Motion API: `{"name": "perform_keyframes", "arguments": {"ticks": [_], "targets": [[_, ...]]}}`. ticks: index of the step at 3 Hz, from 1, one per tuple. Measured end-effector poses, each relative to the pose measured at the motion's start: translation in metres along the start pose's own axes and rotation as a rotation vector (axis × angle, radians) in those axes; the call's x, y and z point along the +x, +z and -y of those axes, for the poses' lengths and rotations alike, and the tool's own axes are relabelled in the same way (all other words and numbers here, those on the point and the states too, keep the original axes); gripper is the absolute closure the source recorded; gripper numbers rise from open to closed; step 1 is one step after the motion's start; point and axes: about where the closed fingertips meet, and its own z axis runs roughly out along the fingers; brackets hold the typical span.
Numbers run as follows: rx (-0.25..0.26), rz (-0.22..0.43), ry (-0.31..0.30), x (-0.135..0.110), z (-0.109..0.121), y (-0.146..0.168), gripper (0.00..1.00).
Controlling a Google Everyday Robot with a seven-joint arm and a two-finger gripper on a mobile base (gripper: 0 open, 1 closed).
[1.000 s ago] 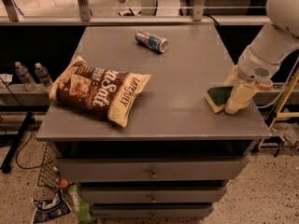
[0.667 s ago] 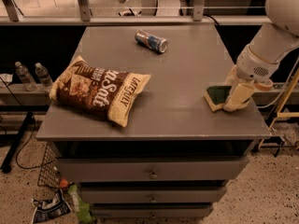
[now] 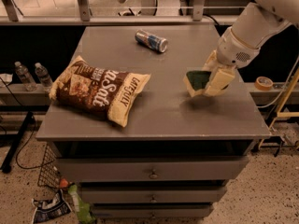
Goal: Move sponge near brown chip bag
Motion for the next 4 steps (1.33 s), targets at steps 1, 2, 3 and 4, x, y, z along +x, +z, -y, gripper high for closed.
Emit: {"name": "perform_keyframes", "arguments": {"ticks": [1, 2, 3, 4], "targets": [[0.000, 0.000, 0.000, 0.000, 0.000, 0.000, 1.00], [-0.009, 0.003, -0.041, -0.014, 0.003, 0.005, 1.00], [-0.038, 0.030, -0.169, -0.059, 0.007, 0.014, 1.00], [-0.085, 0.048, -0.310, -0.107, -0.001, 0.026, 1.00]]}}
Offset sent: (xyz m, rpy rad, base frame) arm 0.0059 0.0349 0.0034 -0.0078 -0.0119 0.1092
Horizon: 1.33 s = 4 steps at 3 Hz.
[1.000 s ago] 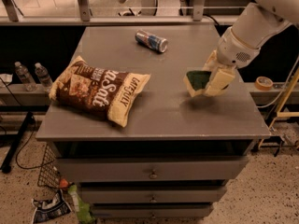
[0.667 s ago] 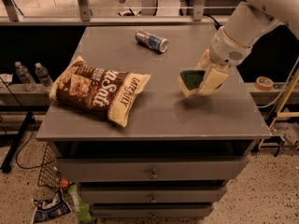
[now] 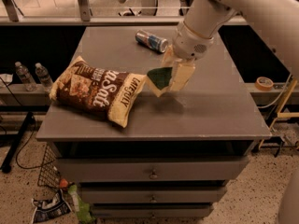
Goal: Move sponge near brown chip bag
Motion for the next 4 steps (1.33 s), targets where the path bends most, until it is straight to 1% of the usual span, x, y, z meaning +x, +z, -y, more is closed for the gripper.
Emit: {"name": "perform_keyframes", "arguments": {"ticks": [1, 2, 3, 4], "targets": [[-0.073, 0.023, -0.094, -0.030, -0.004, 0.019, 1.00], [-0.119, 0.044, -0.143, -0.047, -0.012, 0.030, 1.00], [-0.106, 0.047, -0.142, -0.048, -0.008, 0.032, 0.81], [-0.097, 0.050, -0.142, -0.050, -0.005, 0.034, 0.59]]}}
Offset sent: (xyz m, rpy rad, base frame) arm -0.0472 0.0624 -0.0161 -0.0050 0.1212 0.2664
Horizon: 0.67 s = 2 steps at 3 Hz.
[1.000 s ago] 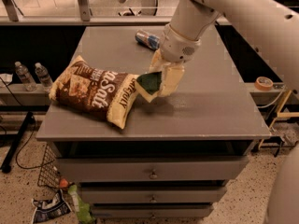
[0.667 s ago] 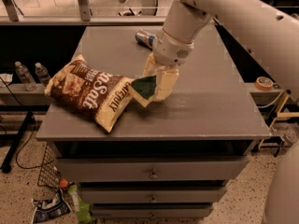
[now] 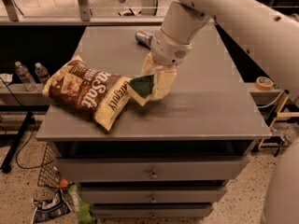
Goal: Move sponge near brown chip bag
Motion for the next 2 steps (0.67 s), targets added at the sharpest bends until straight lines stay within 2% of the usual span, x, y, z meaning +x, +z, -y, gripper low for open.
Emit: {"name": "perform_keyframes", "arguments": {"ticks": [2], "targets": [[0.014, 0.004, -0.002, -0.0016, 0.0056, 0.0035, 0.12]]}}
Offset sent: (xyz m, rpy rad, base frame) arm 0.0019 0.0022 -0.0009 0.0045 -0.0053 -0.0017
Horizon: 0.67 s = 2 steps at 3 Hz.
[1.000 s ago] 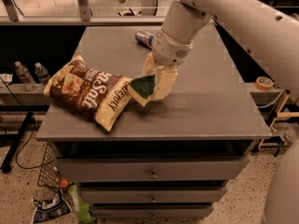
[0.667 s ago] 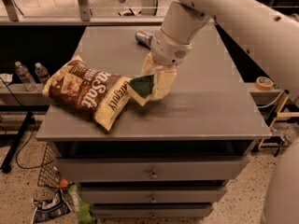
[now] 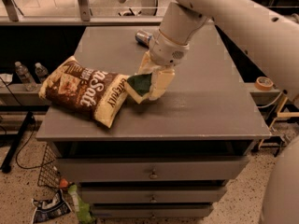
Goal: Move sponge near brown chip bag
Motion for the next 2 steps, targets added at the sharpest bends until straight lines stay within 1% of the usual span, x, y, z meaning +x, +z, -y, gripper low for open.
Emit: {"name": "perform_keyframes", "arguments": {"ticks": [1, 2], "targets": [[0.005, 0.002, -0.001, -0.0007, 0.0021, 0.0016, 0.00], [0.020, 0.007, 0.002, 0.0009, 0.0031, 0.0007, 0.00]]}}
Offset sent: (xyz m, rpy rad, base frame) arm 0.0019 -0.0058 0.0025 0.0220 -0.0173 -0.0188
